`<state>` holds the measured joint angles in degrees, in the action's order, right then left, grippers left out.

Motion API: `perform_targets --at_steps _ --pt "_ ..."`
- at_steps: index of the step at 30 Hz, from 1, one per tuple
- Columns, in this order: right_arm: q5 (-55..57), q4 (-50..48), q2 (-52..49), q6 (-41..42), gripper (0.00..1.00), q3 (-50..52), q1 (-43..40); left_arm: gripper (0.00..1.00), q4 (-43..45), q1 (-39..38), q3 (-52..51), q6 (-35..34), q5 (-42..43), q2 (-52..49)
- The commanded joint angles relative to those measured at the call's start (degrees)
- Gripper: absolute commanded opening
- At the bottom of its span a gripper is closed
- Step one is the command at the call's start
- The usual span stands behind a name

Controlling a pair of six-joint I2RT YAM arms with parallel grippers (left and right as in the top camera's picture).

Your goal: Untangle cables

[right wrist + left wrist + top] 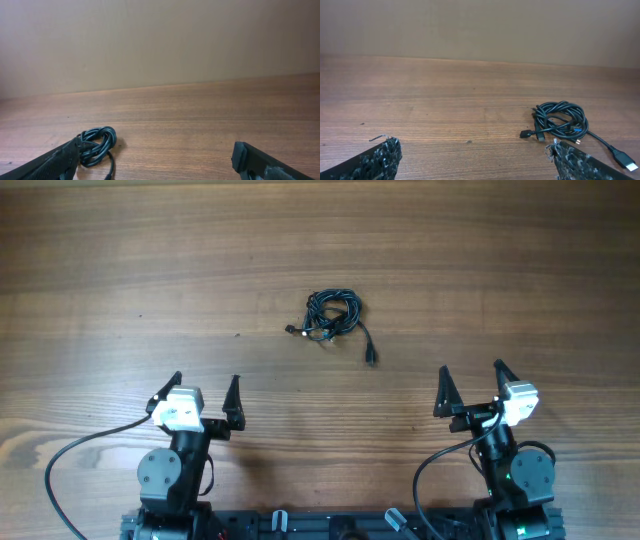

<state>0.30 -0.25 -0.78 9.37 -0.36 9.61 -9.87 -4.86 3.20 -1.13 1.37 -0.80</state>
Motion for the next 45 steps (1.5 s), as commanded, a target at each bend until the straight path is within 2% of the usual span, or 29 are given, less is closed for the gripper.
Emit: perform_targets --at_steps 1,8,12,20,28,35,40,45 --pt "0.96 -0.26 0.50 -0.20 1.00 0.07 0.24 1.00 0.15 0.26 -0.37 0.68 -0.68 0.42" --pt "1.09 -0.28 0.50 -0.33 1.00 0.07 0.24 1.00 0.39 0.26 -0.37 0.52 5.53 0.42" --pt "0.94 -0.31 0.50 -0.33 1.00 0.07 0.24 1.00 0.42 0.26 -0.37 -2.56 6.14 0.42" --pt "0.92 -0.31 0.50 -0.33 1.00 0.07 0.24 1.00 3.28 0.22 -0.37 -2.80 11.30 0.42" --pt "-1.68 -0.50 0.50 0.02 1.00 0.07 0.24 1.00 9.03 0.22 -0.26 -5.92 14.45 0.42" --pt "-4.90 0.98 0.28 -0.37 1.00 -1.46 0.24 1.00 9.03 0.22 0.74 -7.54 14.69 0.42" --pt "-5.38 1.25 -3.67 -0.39 1.00 -4.31 0.24 1.00 4.87 0.22 4.42 -7.52 14.64 -0.72" --pt "-6.34 1.20 -10.91 -0.42 1.00 -8.44 0.24 1.00 4.22 0.22 7.89 -7.50 14.69 -6.64"
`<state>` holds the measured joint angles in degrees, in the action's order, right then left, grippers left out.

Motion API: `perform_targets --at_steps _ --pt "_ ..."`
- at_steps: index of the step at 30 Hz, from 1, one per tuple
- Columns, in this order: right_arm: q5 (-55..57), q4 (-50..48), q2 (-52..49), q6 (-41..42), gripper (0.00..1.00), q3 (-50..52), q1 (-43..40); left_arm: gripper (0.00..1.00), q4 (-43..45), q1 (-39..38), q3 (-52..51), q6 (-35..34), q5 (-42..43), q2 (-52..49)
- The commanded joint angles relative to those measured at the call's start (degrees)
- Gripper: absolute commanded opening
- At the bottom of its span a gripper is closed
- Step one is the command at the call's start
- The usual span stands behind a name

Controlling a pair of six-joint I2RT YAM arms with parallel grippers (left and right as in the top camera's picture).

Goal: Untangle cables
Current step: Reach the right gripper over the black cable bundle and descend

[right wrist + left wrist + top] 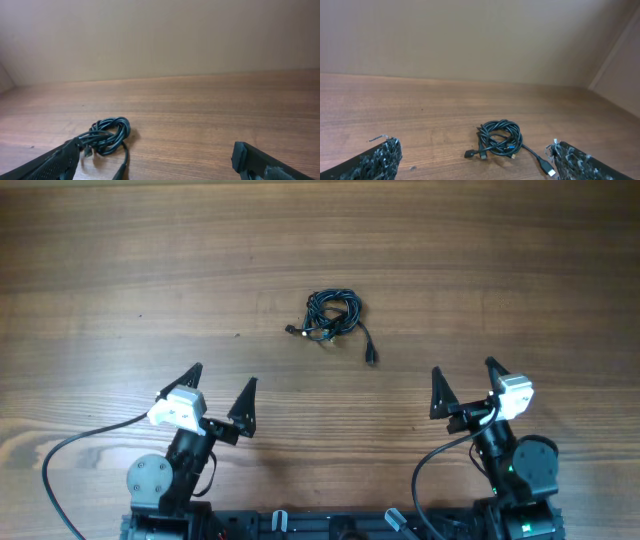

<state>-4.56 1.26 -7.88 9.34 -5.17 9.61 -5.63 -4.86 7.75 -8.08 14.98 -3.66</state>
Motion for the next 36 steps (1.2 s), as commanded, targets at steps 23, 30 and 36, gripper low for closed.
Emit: perform_targets --at_steps 23,30,36 --pt "-14.91 22.49 -41.16 -2.05 1.00 -41.92 0.24 1.00 -23.43 0.20 35.52 -0.52 1.09 -38.99" --pt "-21.68 31.39 -58.58 -1.68 1.00 -57.88 0.24 1.00 -26.21 0.22 38.36 -0.55 4.35 -42.49" --pt "-25.35 24.48 -68.43 7.32 0.99 -57.88 0.24 1.00 -26.21 0.22 38.36 -2.91 6.32 -43.08"
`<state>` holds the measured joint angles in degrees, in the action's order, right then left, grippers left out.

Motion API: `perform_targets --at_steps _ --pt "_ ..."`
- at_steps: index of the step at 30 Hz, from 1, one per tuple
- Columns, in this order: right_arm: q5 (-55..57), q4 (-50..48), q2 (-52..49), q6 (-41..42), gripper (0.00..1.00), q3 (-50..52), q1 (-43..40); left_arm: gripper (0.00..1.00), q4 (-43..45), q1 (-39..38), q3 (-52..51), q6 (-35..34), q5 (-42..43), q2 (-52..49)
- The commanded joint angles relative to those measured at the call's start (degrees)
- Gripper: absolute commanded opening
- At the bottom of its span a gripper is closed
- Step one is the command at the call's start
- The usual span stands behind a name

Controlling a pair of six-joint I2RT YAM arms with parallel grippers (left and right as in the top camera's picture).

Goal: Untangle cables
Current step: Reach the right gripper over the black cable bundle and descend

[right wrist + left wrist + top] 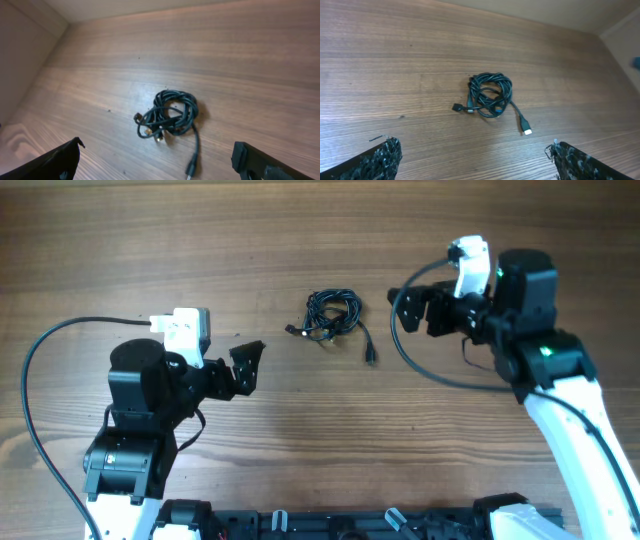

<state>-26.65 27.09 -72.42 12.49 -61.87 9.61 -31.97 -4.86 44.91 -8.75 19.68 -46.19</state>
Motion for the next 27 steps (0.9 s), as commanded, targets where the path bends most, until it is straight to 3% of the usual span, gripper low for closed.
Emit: perform_targets --at_steps 1,14,21,27 --pt "-3.28 -1.70 -5.14 4.87 0.98 -1.18 0.24 1.00 0.15 0.22 1.20 -3.78 0.81 -1.01" --pt "-3.45 -2.99 -27.21 10.25 0.83 -9.99 1.09 1.00 0.15 -2.60 5.38 -8.44 -7.13 -14.51" --pt "-2.99 -8.35 -35.32 13.64 0.76 -9.99 5.14 1.00 -0.09 -2.64 5.35 -8.46 -6.43 -15.21" --pt "-2.60 -11.28 -42.49 17.64 0.63 -9.97 6.45 1.00 -0.70 -2.64 5.35 -8.46 -6.45 -15.23"
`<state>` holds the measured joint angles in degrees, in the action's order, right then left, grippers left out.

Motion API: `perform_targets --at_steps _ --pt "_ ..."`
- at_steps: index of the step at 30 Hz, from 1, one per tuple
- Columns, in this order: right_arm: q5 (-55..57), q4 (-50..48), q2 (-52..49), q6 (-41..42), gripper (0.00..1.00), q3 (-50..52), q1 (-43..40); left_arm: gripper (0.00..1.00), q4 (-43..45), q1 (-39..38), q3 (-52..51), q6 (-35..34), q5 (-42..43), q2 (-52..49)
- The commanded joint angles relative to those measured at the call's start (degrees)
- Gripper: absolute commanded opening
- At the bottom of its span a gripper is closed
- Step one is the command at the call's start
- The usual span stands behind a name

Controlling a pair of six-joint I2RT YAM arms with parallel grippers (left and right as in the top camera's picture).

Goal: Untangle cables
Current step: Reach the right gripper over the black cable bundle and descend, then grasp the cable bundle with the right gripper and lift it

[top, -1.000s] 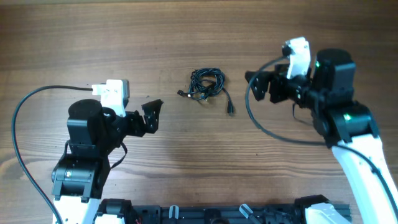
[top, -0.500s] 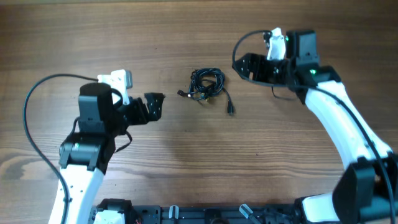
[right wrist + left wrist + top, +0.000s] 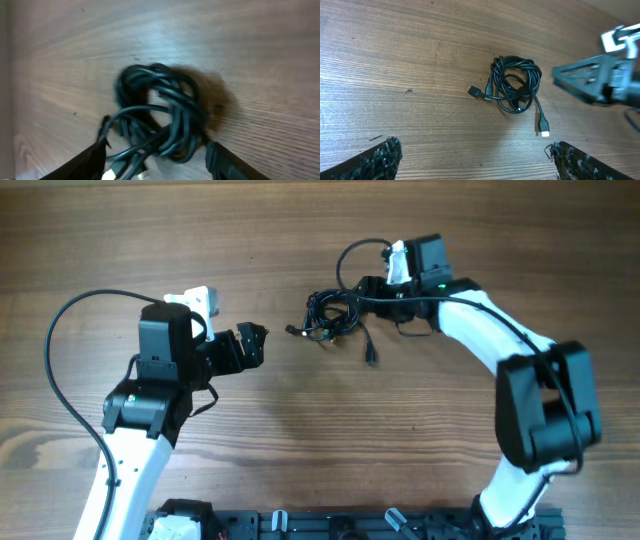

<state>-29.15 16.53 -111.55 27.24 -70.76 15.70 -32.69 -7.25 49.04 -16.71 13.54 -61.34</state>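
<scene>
A black cable bundle [image 3: 328, 315] lies coiled on the wooden table, and the left wrist view shows the bundle [image 3: 515, 86] from above. One loose end with a plug [image 3: 371, 357] trails toward me, and short connector ends [image 3: 294, 330] stick out to the left. My right gripper [image 3: 358, 294] is at the bundle's right edge. In its own blurred view the right gripper [image 3: 156, 146] is open, with coils [image 3: 160, 112] between and just ahead of its fingers. My left gripper [image 3: 258, 343] hangs open left of the bundle, apart from it, with bare table between its fingertips [image 3: 390, 150].
The wooden table [image 3: 150, 240] stretches bare on all sides of the bundle. My right arm [image 3: 500, 340] arcs over the table's right half. The left arm's cable [image 3: 60, 340] loops over the left side.
My right gripper has gone from well right of the bundle to its right edge, with coils now between its fingers. The left gripper has moved a little closer. The bundle lies where it was.
Both arms first sat folded at the table's near edge with grippers open, the bundle far ahead. Then both turned toward it. Later both were raised over the table on either side of it. Now the right gripper is down at the bundle, which has not moved.
</scene>
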Motion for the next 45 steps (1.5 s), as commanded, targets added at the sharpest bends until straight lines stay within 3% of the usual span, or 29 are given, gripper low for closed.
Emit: perform_targets --at_steps 1,5,7,16,19,26,32,40,42,45 --pt "-0.09 -0.92 -4.33 2.95 0.60 -1.07 0.52 1.00 0.02 -0.26 1.22 -0.50 -0.31 -0.13" --pt "-0.04 -2.71 -6.23 3.48 0.54 -1.07 1.75 0.97 -0.63 -0.26 1.22 -0.50 -0.33 -0.13" --pt "1.53 -3.58 -6.49 5.11 0.43 -1.07 2.36 0.95 -1.03 -0.26 1.22 -0.50 -0.33 -0.20" --pt "7.54 -8.17 -7.52 9.38 0.19 -1.07 5.11 0.94 -1.44 -0.26 1.22 -0.52 -0.31 -0.39" --pt "9.25 -8.87 -7.52 9.44 0.16 -1.07 6.12 0.94 -1.40 -0.26 1.22 -0.52 -0.33 -0.39" --pt "10.25 -10.10 -7.52 8.98 0.22 -1.07 7.63 0.94 -1.44 -0.26 1.22 -0.74 -0.33 -0.39" --pt "10.78 -13.31 -8.09 5.57 0.45 -1.07 8.87 0.94 -1.09 -0.26 1.22 -0.74 -0.33 -0.39" --pt "11.13 -14.97 -9.66 5.73 0.46 -1.07 10.36 0.94 -1.09 -0.26 1.22 -0.92 -0.33 -0.72" --pt "9.92 -14.80 -9.49 4.48 0.38 -1.18 10.36 0.93 -1.22 -0.26 1.22 -1.84 -0.33 -0.72" --pt "10.10 -11.30 -6.91 0.87 0.38 -2.14 10.08 0.95 -1.03 -0.26 1.22 -2.05 -0.33 -0.15"
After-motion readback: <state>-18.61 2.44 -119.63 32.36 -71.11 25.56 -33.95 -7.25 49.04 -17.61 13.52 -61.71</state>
